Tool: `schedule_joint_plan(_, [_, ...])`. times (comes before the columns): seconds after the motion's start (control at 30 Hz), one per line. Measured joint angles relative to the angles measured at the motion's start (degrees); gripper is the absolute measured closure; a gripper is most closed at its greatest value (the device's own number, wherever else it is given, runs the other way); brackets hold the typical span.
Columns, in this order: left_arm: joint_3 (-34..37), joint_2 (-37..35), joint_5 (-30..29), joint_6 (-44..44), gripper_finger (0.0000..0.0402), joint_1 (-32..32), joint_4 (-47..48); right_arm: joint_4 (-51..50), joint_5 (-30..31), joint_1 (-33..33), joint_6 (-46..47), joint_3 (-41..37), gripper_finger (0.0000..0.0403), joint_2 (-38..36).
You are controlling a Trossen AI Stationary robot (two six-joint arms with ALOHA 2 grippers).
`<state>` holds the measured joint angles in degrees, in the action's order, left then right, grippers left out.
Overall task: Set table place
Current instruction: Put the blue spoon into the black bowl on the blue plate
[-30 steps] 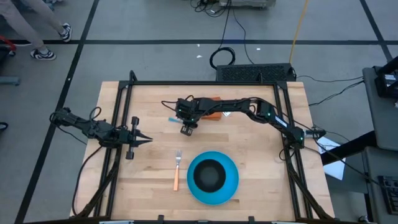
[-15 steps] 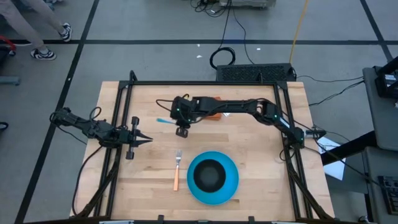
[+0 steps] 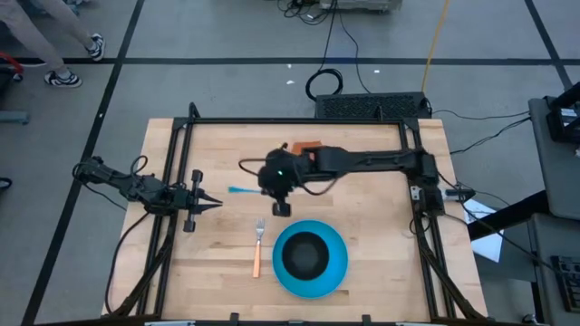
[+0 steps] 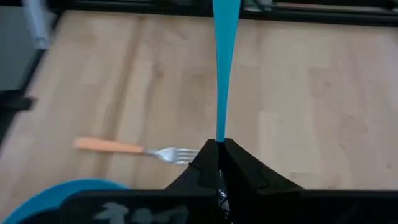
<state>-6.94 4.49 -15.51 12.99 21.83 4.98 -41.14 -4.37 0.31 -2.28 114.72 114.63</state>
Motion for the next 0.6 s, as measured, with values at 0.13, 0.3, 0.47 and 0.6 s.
schedule_joint_plan(0.13, [0.0, 0.0, 0.0, 0.0, 0.0371, 0.0, -0.1, 3.5, 0.2, 2.3, 0.2, -6.3, 0.0402, -4.3])
schedule_joint_plan(0.3, [0.0, 0.0, 0.0, 0.0, 0.0371, 0.0, 0.0, 11.9, 0.2, 5.1, 2.7, -17.7, 0.0403, -11.1])
schedule_joint_plan(0.47, [0.0, 0.0, 0.0, 0.0, 0.0371, 0.0, 0.0, 20.7, 0.3, 7.8, 5.0, -30.1, 0.0403, -18.2])
schedule_joint_plan(0.6, [0.0, 0.0, 0.0, 0.0, 0.0371, 0.0, 0.0, 27.9, 3.1, 10.1, 7.5, -38.5, 0.0403, -23.6])
